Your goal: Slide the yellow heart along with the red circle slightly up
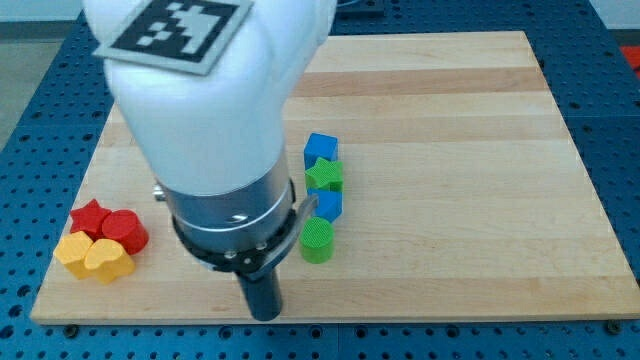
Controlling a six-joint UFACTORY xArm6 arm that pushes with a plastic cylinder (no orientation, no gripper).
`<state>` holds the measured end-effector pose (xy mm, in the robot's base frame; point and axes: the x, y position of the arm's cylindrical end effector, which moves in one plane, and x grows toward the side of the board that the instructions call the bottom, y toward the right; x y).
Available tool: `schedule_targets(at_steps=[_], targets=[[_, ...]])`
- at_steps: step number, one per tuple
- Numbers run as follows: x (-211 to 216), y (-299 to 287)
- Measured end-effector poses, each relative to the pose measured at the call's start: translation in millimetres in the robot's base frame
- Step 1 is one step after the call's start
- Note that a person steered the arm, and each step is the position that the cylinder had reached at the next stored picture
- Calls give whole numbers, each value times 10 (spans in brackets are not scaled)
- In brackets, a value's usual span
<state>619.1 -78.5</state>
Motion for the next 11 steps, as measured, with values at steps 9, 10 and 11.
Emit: schedule_targets(at_steps=[9, 10, 11], targets=[[-610, -1525], [-701, -1525], [-804, -1525]])
